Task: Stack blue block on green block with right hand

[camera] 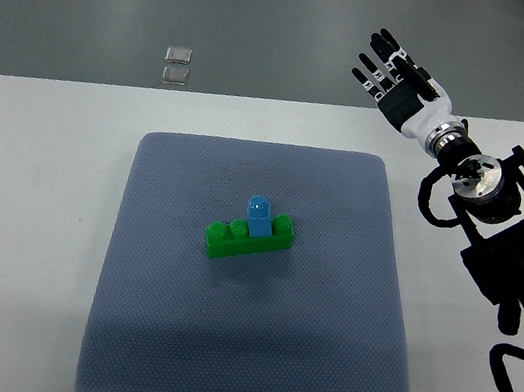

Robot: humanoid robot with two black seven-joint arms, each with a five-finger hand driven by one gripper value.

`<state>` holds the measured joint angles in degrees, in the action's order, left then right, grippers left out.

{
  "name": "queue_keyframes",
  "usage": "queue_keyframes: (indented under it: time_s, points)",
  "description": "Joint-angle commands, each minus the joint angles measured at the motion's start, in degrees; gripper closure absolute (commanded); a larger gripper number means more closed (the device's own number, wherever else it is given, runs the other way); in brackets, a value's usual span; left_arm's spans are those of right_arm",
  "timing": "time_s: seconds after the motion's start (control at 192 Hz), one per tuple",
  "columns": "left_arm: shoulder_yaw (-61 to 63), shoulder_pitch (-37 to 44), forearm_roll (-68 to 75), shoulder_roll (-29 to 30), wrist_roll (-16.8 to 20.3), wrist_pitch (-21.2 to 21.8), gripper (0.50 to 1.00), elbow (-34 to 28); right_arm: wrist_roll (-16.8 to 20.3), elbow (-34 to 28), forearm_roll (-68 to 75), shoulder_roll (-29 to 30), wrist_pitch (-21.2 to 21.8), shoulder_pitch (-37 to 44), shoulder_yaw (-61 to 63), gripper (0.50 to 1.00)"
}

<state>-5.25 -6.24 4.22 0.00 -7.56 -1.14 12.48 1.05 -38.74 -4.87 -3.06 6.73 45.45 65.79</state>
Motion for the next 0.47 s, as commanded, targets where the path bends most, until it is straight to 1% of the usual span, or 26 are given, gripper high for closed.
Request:
queue_keyframes:
  time_s: [0.0,0.047,0.109,0.261,0.469]
  points:
    - [0.0,0.1,0.0,0.0,0.0,0.0,0.500,0.0,-2.9,3.1,5.6,1.1,3.1,-1.0,0.2,0.587]
    - [0.0,0.1,0.0,0.0,0.0,0.0,0.500,0.0,-3.8,3.8,7.3,1.7,4.7,-1.6,0.2,0.587]
    - [0.0,0.1,0.0,0.0,0.0,0.0,0.500,0.0,-4.5,4.4,7.9,2.4,5.5,-2.5,0.1,0.587]
    - [0.0,0.1,0.0,0.0,0.0,0.0,0.500,0.1,-6.0,6.1,7.9,3.1,5.8,-3.4,0.0,0.587]
    - [0.0,0.1,0.0,0.0,0.0,0.0,0.500,0.1,-6.1,6.5,7.8,3.1,5.6,-3.5,-0.8,0.585]
